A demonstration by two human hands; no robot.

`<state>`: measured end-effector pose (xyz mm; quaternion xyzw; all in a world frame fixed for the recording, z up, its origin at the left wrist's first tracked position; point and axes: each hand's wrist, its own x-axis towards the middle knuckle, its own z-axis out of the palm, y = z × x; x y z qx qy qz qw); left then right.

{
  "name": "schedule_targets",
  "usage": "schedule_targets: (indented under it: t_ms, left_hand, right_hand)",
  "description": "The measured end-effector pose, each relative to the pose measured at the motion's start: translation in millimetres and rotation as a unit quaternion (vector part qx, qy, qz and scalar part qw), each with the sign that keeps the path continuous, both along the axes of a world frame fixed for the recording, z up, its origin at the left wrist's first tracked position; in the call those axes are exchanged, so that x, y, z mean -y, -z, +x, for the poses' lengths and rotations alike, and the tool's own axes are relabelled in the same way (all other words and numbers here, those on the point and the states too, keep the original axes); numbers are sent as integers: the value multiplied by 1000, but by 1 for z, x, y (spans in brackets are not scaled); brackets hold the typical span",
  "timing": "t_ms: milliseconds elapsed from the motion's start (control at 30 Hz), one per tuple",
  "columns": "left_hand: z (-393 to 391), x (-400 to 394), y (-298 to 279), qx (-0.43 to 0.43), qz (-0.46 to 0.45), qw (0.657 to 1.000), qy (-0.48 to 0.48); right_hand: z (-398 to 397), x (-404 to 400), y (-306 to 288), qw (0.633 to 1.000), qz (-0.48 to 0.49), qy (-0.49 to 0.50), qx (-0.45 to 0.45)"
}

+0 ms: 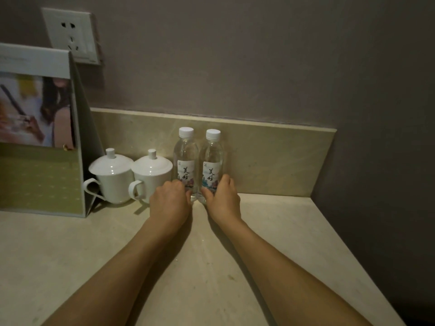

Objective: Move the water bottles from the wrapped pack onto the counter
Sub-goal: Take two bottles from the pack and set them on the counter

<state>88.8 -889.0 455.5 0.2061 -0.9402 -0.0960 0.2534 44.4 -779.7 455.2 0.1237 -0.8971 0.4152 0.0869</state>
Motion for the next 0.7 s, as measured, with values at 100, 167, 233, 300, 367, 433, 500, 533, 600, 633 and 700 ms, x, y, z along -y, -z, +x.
schedule_targets:
  t_ms: [100, 167, 233, 300, 367, 433, 500, 533, 600, 633, 700]
  left_hand:
    - [1, 1, 0, 1, 6, 1000, 1]
    - [0, 2, 0, -2, 9, 1000, 2]
    - [0, 1, 1, -3, 14, 1000, 5]
    - [-1, 2, 1, -5, 18, 1000, 5]
    - [0, 3, -1, -1, 16, 1000, 4]
    - [5, 4, -3, 8, 17, 1000, 9]
    - [14, 2, -5, 6, 19, 1000, 14]
    - [18, -1, -6, 3, 18, 1000, 16]
    - [27, -10, -10, 5, 15, 1000, 27]
    - [30, -17, -14, 4, 18, 999, 37]
    - [36, -38, -23, -11, 30, 998, 58]
  right_hand:
    - [1, 2, 0, 1000, -1, 6, 0]
    - [2, 2, -1, 1000, -3, 7, 3]
    - [3, 2, -2, 1000, -3, 5, 12]
    - [3, 2, -4, 1000, 1, 2, 20]
    - [3, 2, -7, 1000, 10, 0, 24]
    - [4, 0, -10, 999, 13, -3, 37]
    - [9, -3, -12, 999, 9, -10, 51]
    - [13, -6, -12, 998, 13, -15, 53]
    - [20, -17, -14, 998, 25, -21, 51]
    - [24, -26, -16, 998, 30, -21, 48]
    - [30, -49, -21, 998, 32, -21, 40]
